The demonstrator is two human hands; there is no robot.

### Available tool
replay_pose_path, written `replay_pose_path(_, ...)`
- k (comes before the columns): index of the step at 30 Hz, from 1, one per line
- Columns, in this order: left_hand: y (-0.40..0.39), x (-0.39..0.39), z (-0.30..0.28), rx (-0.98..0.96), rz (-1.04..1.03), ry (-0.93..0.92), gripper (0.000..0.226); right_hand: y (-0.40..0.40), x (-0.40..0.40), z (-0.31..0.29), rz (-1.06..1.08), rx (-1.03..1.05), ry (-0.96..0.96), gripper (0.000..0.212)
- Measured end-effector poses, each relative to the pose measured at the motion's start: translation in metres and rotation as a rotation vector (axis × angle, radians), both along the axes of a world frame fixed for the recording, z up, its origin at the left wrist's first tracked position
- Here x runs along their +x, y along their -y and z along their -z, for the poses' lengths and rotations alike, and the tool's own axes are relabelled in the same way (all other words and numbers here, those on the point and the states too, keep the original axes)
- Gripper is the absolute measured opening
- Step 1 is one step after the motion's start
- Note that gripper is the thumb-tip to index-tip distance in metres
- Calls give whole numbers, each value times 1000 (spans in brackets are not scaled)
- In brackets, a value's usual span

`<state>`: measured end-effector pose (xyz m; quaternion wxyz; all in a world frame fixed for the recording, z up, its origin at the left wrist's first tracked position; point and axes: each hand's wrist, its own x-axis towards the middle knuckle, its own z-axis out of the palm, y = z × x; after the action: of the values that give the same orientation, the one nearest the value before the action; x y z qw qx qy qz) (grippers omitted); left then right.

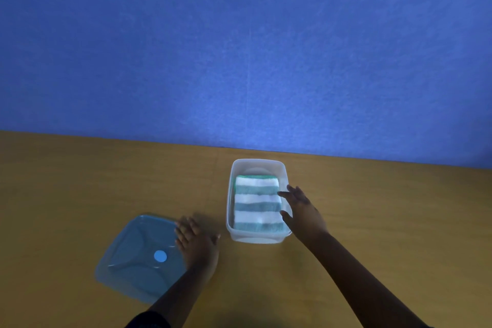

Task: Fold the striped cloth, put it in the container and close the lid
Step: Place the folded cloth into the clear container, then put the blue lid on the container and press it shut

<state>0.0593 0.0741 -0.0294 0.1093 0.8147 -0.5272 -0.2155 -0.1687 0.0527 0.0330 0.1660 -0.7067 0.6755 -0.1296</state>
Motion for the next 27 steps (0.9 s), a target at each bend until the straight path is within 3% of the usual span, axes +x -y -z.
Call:
replay_pose_path(3, 2, -2, -1, -17, 25, -41, 66, -1, 2, -1, 0, -11, 24, 45)
replay_pose_path(10, 5, -3, 1, -231, 191, -83, 71, -6, 4, 0, -15, -7, 50, 44)
replay_pose_path(16, 27, -5, -39, -468, 264, -23, 56, -9, 5, -1, 0, -34, 125, 42)
replay_pose_path(22, 56, -12, -106, -686, 258, -308, 48, -8, 11, -3, 41, -58, 239, 39)
replay_pose_path(27, 48, -34, -152, -1130, 381, -431, 49, -3, 22, -13, 86, -82, 375, 36)
